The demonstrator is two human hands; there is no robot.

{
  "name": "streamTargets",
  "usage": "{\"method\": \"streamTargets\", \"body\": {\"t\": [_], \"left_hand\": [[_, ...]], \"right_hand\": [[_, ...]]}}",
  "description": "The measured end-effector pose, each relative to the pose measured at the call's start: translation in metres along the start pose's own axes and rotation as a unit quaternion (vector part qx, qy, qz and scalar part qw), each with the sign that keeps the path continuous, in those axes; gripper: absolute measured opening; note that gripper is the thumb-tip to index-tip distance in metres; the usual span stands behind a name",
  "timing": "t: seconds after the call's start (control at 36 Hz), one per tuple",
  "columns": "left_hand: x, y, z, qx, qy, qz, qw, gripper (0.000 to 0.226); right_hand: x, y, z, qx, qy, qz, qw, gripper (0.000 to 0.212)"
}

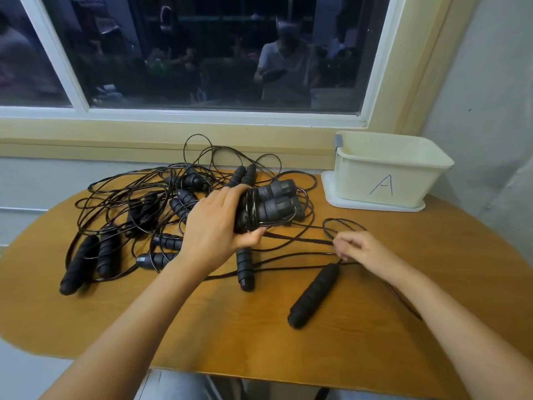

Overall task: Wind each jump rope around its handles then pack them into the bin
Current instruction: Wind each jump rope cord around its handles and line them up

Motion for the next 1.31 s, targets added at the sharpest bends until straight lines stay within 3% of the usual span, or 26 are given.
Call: {"method": "streamTargets", "body": {"t": [0.17,0.39,0.61,0.72,0.86,1.0,1.19,1.31], "left_hand": [[0.001,0.028,0.005,0.121,0.004,-0.045,0.992,0.073],[0.016,0.057,0.013,0.222,-0.006,-0.172,0.96,0.068],[0.035,0.035,-0.001,0.093,-0.09,-0.19,0.973,0.066],[0.04,0.033,-0.007,0.065,-0.105,-0.181,0.976,0.074],[0.043,0.035,-0.014,0.036,-0.142,-0.154,0.977,0.095],[0.039,0.035,-0.021,-0.03,-0.193,-0.103,0.975,0.116],[0.035,0.035,-0.021,-0.073,-0.162,0.012,0.984,0.106],[0.033,0.04,-0.021,-0.084,-0.17,0.078,0.979,0.097]], "right_hand": [[-0.029,-0.025,-0.043,0.029,0.028,0.018,0.999,0.039],[-0.028,-0.092,-0.07,-0.025,0.069,0.069,0.995,0.034],[-0.004,-0.108,-0.031,-0.078,0.078,0.085,0.99,0.031],[0.012,-0.098,-0.011,-0.088,0.08,0.093,0.989,0.028],[0.03,-0.09,-0.001,-0.117,0.093,0.112,0.982,0.042],[0.037,-0.075,0.0,-0.091,0.085,0.061,0.99,0.034],[0.042,-0.063,-0.003,-0.037,0.049,-0.075,0.995,0.02],[0.043,-0.055,-0.008,-0.009,0.069,-0.152,0.986,0.013]]}}
Point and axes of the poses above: each hand's wrist, its own z-axis away from the middle knuckle, its own x-axis out of the palm, y = z × x, the point moved 5 cm from there along -z, towards the middle knuckle, and after that the axes turned 15 degrees about -z, right-handed, at the moved point
